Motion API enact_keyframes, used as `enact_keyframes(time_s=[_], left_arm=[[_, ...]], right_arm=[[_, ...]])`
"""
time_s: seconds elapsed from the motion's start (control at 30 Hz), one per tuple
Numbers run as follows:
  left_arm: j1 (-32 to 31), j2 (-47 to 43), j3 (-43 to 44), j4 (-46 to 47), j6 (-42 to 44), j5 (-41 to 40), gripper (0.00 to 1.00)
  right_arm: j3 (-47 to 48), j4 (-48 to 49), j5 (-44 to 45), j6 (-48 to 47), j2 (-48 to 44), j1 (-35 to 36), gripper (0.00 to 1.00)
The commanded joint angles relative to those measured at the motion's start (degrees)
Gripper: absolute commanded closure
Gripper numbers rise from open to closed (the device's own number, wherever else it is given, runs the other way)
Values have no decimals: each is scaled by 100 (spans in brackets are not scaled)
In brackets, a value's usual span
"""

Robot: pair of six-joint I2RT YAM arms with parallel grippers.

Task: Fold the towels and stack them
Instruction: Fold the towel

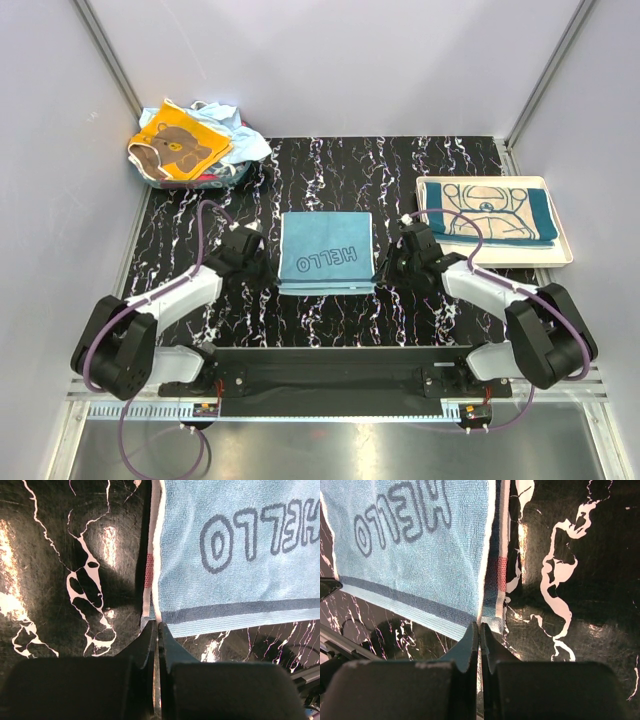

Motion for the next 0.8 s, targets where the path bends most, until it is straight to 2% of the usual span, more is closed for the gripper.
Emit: enact_keyframes(time_s=[0.0, 0.43, 0.67, 0.77], left_arm=[[5, -151, 68, -62, 24, -67, 100], [-48, 121, -442, 395, -100, 57, 100], [-57, 174, -337, 325, -56, 22, 100], [-57, 95, -292, 211, -29, -22, 88]], right_arm=[[82, -181, 238, -72, -125, 35, 97], [-402, 329, 177, 69, 174, 35, 97], [-349, 259, 203, 42, 122, 35, 87], [-305, 197, 238, 25, 113, 35, 77]])
